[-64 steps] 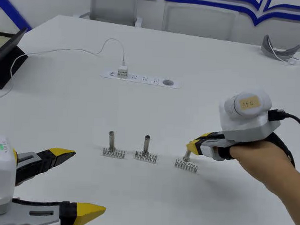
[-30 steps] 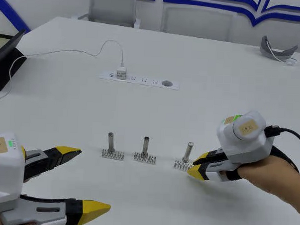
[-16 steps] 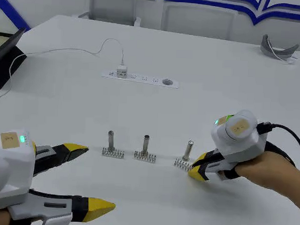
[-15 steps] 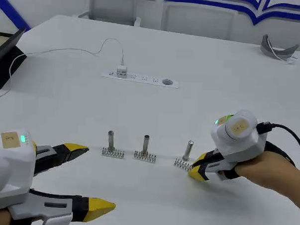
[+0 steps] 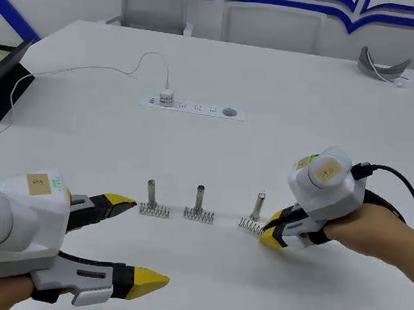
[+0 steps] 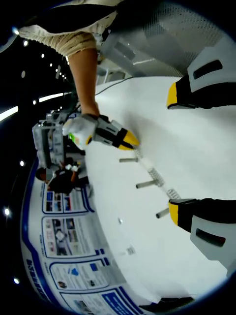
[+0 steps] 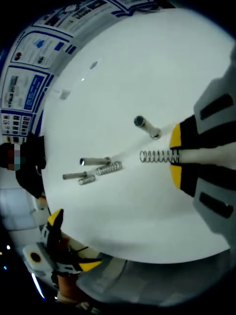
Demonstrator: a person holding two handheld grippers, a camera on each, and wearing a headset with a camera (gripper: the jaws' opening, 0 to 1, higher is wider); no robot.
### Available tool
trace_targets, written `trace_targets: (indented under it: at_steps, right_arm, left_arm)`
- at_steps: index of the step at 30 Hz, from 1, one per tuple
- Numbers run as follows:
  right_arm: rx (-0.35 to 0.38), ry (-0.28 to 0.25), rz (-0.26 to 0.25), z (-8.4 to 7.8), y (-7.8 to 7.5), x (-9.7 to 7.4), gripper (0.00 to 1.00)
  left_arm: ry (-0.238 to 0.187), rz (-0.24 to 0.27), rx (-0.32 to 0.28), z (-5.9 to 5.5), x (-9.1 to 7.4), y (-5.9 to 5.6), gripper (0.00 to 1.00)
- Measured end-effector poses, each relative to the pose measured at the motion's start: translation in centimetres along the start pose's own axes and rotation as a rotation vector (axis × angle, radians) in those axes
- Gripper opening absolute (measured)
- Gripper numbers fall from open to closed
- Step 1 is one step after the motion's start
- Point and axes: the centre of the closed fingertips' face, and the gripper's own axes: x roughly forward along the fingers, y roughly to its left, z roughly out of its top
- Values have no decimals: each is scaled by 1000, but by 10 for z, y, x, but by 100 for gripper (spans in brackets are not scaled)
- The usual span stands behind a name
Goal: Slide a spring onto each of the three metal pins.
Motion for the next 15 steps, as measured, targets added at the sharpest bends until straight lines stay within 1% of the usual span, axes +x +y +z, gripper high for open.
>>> trace_targets:
  at_steps: [6, 11, 15]
  right_arm:
    - [-34, -8, 16, 7, 10, -11, 12]
    - [-68, -6, 37, 12, 22, -18, 12]
    - [-83, -11, 53, 16, 30, -22, 12]
  left_arm:
    - [12, -36, 8, 0, 12, -4, 74]
    - [13, -66, 28, 5, 23, -10, 72]
    - [20, -86, 48, 7, 32, -11, 71]
